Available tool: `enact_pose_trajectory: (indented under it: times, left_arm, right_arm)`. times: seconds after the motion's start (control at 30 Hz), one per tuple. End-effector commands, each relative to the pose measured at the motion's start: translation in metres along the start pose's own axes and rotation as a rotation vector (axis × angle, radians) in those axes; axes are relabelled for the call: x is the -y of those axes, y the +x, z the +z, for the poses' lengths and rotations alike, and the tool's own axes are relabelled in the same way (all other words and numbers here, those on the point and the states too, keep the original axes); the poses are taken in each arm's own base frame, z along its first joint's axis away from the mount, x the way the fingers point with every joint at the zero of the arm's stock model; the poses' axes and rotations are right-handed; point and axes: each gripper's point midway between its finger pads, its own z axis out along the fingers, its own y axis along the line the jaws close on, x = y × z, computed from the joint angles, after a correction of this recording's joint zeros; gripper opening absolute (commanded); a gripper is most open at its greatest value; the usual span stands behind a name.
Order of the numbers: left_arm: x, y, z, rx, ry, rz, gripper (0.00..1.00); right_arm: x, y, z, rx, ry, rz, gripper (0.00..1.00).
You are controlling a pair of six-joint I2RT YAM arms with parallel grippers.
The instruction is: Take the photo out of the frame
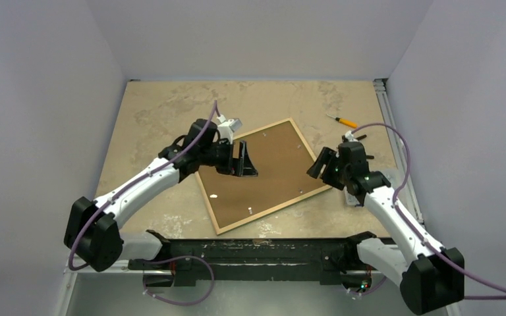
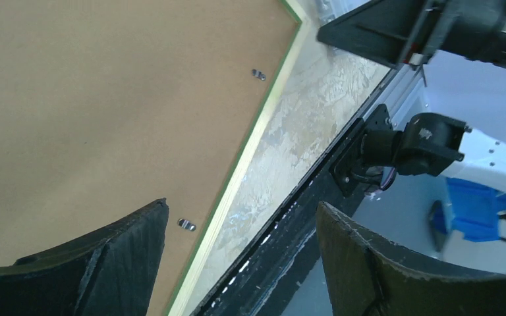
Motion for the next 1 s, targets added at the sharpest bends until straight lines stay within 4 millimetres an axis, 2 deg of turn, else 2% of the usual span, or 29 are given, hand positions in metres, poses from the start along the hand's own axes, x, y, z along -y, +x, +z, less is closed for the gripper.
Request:
enact_pose_trajectory:
  times: [0.0,0.1,0.23,0.27,0.43,0.57,0.73,0.97]
  left_arm:
    - [0.026,-0.011,0.0,0.116,-0.039,0.198,0.79]
    - [0.043,-0.005,0.005,0.121,-0.07,0.29,0.78]
    - [0.051,0.003,0.012,0.123,-0.119,0.381,0.78]
    - [0.054,0.008,0.015,0.116,-0.127,0.405,0.78]
    - [0.057,0.02,0.032,0.073,-0.159,0.472,0.78]
    - [0.065,0.025,0.042,0.055,-0.157,0.526,0.78]
    - [0.066,0.026,0.051,0.051,-0.172,0.563,0.78]
    - [0.064,0.034,0.059,0.023,-0.178,0.587,0.78]
  right_arm:
    - [0.011,0.027,-0.001,-0.024,0.012,0.186,0.66]
    - [0.047,0.031,0.001,-0.017,0.225,0.25,0.67]
    - [0.067,0.059,0.013,-0.129,0.364,0.342,0.58]
    - [0.068,0.064,0.017,-0.158,0.373,0.339,0.49]
    - [0.076,0.073,0.032,-0.225,0.436,0.315,0.39]
    - [0.08,0.071,0.031,-0.185,0.443,0.333,0.38]
    - [0.069,0.059,0.028,-0.11,0.371,0.39,0.39]
    - [0.066,0.058,0.037,-0.125,0.367,0.384,0.38]
